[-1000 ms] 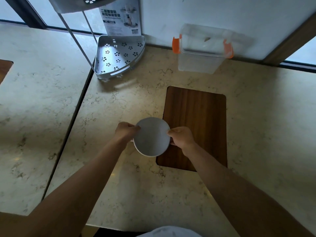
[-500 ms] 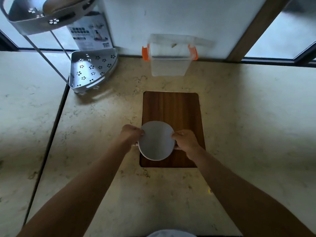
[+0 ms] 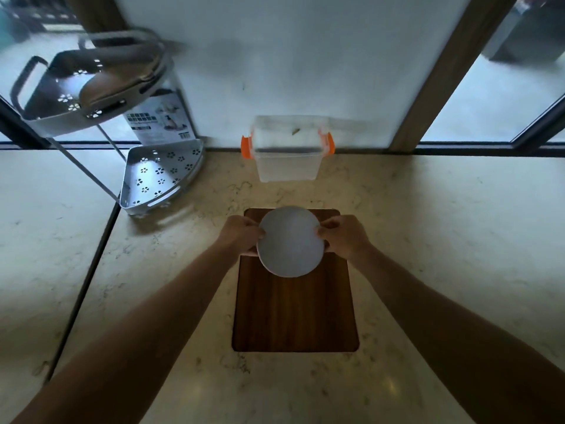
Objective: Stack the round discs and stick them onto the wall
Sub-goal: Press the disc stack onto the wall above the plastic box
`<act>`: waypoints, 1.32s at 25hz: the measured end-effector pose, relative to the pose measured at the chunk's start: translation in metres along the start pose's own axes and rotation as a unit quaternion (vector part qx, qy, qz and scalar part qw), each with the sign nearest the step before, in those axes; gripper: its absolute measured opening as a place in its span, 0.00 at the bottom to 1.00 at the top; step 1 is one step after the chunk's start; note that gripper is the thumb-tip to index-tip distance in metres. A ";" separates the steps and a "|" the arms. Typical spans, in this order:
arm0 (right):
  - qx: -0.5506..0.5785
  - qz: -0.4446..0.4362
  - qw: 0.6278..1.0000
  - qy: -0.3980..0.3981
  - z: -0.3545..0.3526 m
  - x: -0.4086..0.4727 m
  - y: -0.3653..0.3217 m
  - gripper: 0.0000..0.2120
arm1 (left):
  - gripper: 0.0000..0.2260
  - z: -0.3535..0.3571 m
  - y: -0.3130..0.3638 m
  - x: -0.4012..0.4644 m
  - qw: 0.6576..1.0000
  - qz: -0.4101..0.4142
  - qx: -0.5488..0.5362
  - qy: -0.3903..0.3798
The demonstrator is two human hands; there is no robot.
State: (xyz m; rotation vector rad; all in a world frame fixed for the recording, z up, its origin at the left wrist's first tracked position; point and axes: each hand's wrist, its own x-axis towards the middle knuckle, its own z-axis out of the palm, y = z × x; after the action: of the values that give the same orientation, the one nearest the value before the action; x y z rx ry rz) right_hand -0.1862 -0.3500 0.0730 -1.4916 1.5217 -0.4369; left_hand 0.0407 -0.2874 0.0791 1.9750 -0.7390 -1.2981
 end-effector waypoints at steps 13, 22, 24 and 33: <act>-0.085 -0.229 0.964 0.109 -0.079 0.162 -0.145 0.06 | 0.09 -0.048 0.182 0.116 0.978 0.196 -0.027 0.068; -0.112 -0.272 0.942 0.160 -0.053 0.265 -0.123 0.06 | 0.06 -0.027 0.188 0.214 0.886 0.327 0.254 0.210; -0.135 -0.259 0.940 0.176 -0.044 0.281 -0.111 0.07 | 0.07 -0.022 0.180 0.232 0.890 0.317 0.254 0.207; -0.250 -0.209 0.927 0.187 -0.014 0.305 -0.086 0.09 | 0.09 -0.010 0.151 0.275 0.853 0.286 0.376 0.221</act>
State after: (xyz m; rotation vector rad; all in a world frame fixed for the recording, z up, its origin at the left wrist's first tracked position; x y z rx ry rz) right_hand -0.0951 -0.6521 0.0382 -2.2571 1.6847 -0.6417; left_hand 0.1304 -0.5862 0.0437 2.2224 -1.5948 -0.1570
